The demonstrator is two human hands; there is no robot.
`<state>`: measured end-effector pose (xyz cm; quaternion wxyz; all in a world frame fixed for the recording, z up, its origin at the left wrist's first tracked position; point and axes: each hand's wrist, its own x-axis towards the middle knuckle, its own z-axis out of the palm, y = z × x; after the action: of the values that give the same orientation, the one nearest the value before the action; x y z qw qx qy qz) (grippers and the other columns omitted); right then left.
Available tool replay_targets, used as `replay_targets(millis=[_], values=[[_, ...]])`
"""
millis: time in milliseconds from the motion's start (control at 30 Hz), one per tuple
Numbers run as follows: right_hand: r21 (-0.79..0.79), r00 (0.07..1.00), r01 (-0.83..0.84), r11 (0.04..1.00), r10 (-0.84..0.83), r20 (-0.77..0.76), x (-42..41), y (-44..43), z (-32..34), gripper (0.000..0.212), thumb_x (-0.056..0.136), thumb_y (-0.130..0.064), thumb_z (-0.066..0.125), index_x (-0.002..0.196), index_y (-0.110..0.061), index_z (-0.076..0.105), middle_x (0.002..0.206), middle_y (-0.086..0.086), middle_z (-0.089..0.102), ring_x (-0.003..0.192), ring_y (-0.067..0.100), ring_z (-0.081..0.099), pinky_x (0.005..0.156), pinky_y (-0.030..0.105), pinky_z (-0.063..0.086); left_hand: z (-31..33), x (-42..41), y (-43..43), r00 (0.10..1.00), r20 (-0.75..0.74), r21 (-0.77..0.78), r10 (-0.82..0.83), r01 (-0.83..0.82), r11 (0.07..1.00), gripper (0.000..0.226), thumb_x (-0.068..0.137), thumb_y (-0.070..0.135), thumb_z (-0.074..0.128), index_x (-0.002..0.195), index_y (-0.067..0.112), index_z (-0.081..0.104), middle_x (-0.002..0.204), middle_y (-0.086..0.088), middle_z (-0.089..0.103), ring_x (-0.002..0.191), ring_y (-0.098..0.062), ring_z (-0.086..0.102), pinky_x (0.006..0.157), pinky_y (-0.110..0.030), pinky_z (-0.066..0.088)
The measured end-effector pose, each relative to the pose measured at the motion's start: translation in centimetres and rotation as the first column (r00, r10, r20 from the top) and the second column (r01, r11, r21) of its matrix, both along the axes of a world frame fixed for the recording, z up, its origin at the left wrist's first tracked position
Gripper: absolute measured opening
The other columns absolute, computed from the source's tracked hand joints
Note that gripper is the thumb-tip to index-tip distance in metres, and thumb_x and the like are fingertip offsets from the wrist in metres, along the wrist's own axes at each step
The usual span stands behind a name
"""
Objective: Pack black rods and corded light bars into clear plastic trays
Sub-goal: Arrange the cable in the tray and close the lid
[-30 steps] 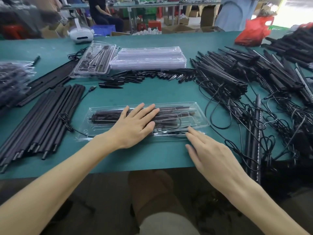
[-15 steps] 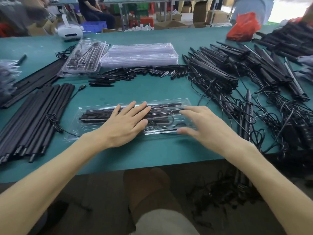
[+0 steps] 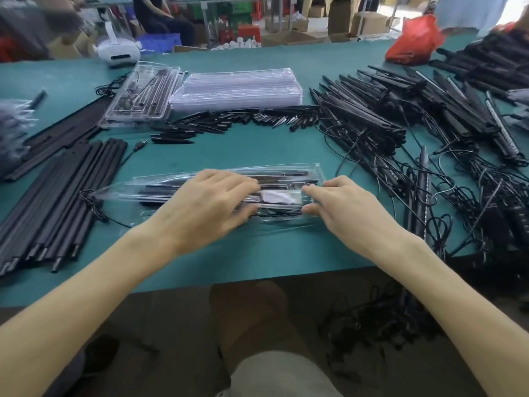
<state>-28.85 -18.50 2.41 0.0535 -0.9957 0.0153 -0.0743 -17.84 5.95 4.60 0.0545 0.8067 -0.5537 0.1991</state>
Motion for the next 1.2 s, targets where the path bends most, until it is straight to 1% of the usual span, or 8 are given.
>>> replay_targets(millis=[100, 167, 267, 367, 500, 833, 1033, 1200], values=[[0.057, 0.994, -0.018, 0.998, 0.012, 0.106, -0.3, 0.1, 0.3, 0.033, 0.104, -0.025, 0.038, 0.126, -0.014, 0.060, 0.111, -0.010, 0.072, 0.124, 0.020, 0.049, 0.079, 0.041, 0.056, -1.2, -2.2, 0.4, 0.968, 0.187, -0.107, -0.168, 0.190, 0.976, 0.018, 0.100, 0.010, 0.054, 0.109, 0.003, 0.069, 0.112, -0.009, 0.066, 0.105, -0.029, 0.062, 0.091, -0.041, 0.050], [0.120, 0.978, -0.020, 0.993, -0.005, 0.207, -0.3, 0.3, 0.8, 0.033, 0.106, -0.028, 0.043, 0.125, -0.012, 0.064, 0.108, 0.000, 0.073, 0.120, 0.024, 0.054, 0.082, 0.041, 0.055, -2.0, -3.1, 0.4, 0.968, 0.144, -0.083, -0.206, 0.219, 0.972, 0.019, 0.100, 0.007, 0.053, 0.109, 0.002, 0.069, 0.110, -0.010, 0.066, 0.102, -0.028, 0.063, 0.089, -0.041, 0.051], [0.210, 0.964, -0.006, 0.978, -0.050, 0.260, 0.2, 0.5, 1.7, 0.035, 0.106, -0.033, 0.046, 0.124, -0.011, 0.066, 0.104, 0.006, 0.073, 0.116, 0.027, 0.057, 0.083, 0.047, 0.054, -2.8, -3.1, -0.3, 1.000, -0.014, -0.081, -0.026, 0.024, 0.996, 0.032, 0.103, 0.015, 0.052, 0.129, 0.001, 0.062, 0.131, -0.010, 0.063, 0.124, -0.027, 0.058, 0.106, -0.040, 0.045], [0.231, 0.972, 0.018, 0.973, -0.071, 0.222, 0.9, 0.3, 2.3, 0.038, 0.106, -0.038, 0.041, 0.120, -0.014, 0.068, 0.097, 0.006, 0.072, 0.112, 0.025, 0.055, 0.084, 0.048, 0.052, -2.6, -2.5, -1.8, 0.951, -0.188, -0.018, 0.247, -0.255, 0.967, 0.052, 0.106, 0.033, 0.044, 0.148, 0.003, 0.044, 0.153, -0.012, 0.045, 0.144, -0.025, 0.039, 0.121, -0.039, 0.028], [0.256, 0.978, 0.028, 0.966, -0.080, 0.192, 0.9, 0.1, 2.8, 0.038, 0.106, -0.040, 0.040, 0.119, -0.018, 0.069, 0.093, 0.005, 0.071, 0.109, 0.025, 0.054, 0.084, 0.046, 0.051, -2.8, -1.9, -3.7, 0.885, -0.284, 0.028, 0.368, -0.376, 0.926, 0.063, 0.107, 0.045, 0.034, 0.156, 0.006, 0.031, 0.158, -0.010, 0.037, 0.147, -0.025, 0.030, 0.123, -0.038, 0.020], [0.265, 0.978, 0.040, 0.963, -0.092, 0.186, 0.9, 0.1, 2.5, 0.040, 0.104, -0.046, 0.042, 0.118, -0.020, 0.069, 0.092, 0.007, 0.069, 0.108, 0.024, 0.054, 0.082, 0.044, 0.051, -3.3, -2.8, -4.6, 0.829, -0.517, -0.155, 0.214, -0.337, 0.929, 0.048, 0.102, 0.036, 0.054, 0.142, 0.009, 0.055, 0.125, -0.001, 0.056, 0.123, -0.018, 0.049, 0.107, -0.026, 0.037], [0.275, 0.981, 0.021, 0.961, -0.074, 0.180, 0.7, 0.0, 2.4, 0.036, 0.104, -0.044, 0.045, 0.118, -0.022, 0.069, 0.092, 0.005, 0.070, 0.109, 0.023, 0.053, 0.084, 0.043, 0.050, -3.5, -3.4, -5.7, 0.807, -0.547, -0.171, 0.222, -0.368, 0.914, 0.043, 0.100, 0.044, 0.054, 0.128, 0.014, 0.065, 0.124, 0.003, 0.059, 0.124, -0.018, 0.049, 0.111, -0.051, 0.036], [0.270, 0.983, 0.037, 0.962, -0.084, 0.164, 0.7, 0.0, 2.1, 0.036, 0.103, -0.046, 0.047, 0.121, -0.023, 0.069, 0.102, 0.010, 0.069, 0.108, 0.025, 0.055, 0.087, 0.044, 0.050, -3.8, -3.6, -5.9, 0.823, -0.523, -0.212, 0.220, -0.376, 0.902, 0.041, 0.099, 0.046, 0.055, 0.122, 0.017, 0.072, 0.125, 0.007, 0.063, 0.123, -0.019, 0.050, 0.110, -0.054, 0.036]])
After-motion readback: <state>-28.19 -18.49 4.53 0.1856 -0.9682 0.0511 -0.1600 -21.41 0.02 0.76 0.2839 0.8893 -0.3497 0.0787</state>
